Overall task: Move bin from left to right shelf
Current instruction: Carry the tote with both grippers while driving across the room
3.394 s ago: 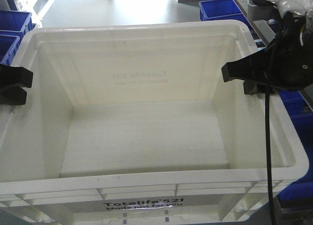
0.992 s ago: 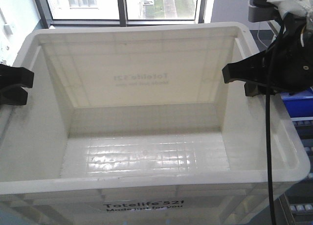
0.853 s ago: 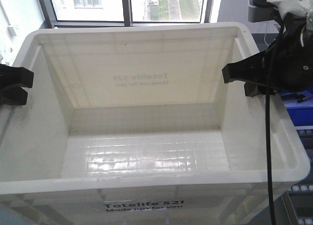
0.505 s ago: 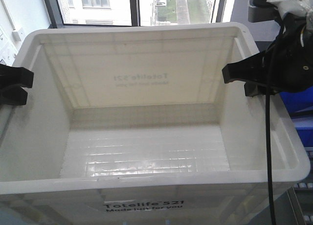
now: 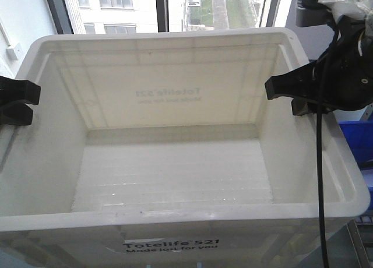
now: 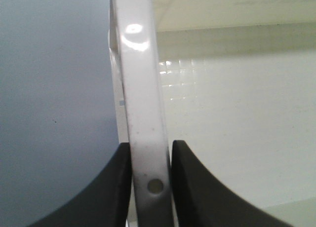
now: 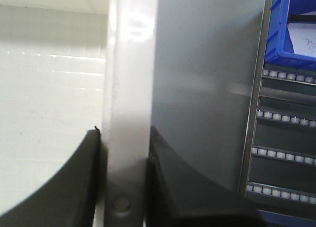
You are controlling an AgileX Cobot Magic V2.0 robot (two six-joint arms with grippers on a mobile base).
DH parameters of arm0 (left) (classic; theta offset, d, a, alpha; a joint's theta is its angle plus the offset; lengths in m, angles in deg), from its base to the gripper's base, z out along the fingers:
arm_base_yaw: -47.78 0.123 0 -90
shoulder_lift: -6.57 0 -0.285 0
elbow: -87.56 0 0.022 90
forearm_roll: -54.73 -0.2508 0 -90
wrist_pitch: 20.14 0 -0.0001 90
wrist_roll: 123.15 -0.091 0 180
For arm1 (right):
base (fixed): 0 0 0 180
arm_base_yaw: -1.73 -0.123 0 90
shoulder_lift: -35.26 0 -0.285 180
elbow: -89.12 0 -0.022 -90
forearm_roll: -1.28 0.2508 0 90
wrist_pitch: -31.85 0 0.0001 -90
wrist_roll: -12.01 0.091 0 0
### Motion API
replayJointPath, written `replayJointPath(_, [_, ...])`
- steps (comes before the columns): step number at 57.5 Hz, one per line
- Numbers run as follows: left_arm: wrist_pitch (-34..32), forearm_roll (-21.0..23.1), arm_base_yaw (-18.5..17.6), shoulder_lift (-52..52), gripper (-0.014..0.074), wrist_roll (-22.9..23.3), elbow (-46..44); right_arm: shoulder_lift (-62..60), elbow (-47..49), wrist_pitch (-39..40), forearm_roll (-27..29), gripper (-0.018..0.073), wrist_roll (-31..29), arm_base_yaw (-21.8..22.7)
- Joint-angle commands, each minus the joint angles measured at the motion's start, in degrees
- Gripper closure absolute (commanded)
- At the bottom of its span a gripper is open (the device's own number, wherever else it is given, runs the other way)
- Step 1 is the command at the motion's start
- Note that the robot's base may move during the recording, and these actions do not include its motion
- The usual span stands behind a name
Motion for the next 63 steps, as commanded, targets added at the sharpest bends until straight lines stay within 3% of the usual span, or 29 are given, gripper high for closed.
replayJointPath(1, [-5.3, -0.8, -0.3, -1.6, 0.0603, -1.2, -2.5, -2.1, 2.4, 2.7, -3.6, 0.0559, -1.6, 0.0])
replayJointPath(63, [-5.3, -0.8, -0.3, -1.6, 0.0603, -1.2, -2.5, -2.1, 2.4, 2.5, -3.6, 0.0559, -1.6, 0.0])
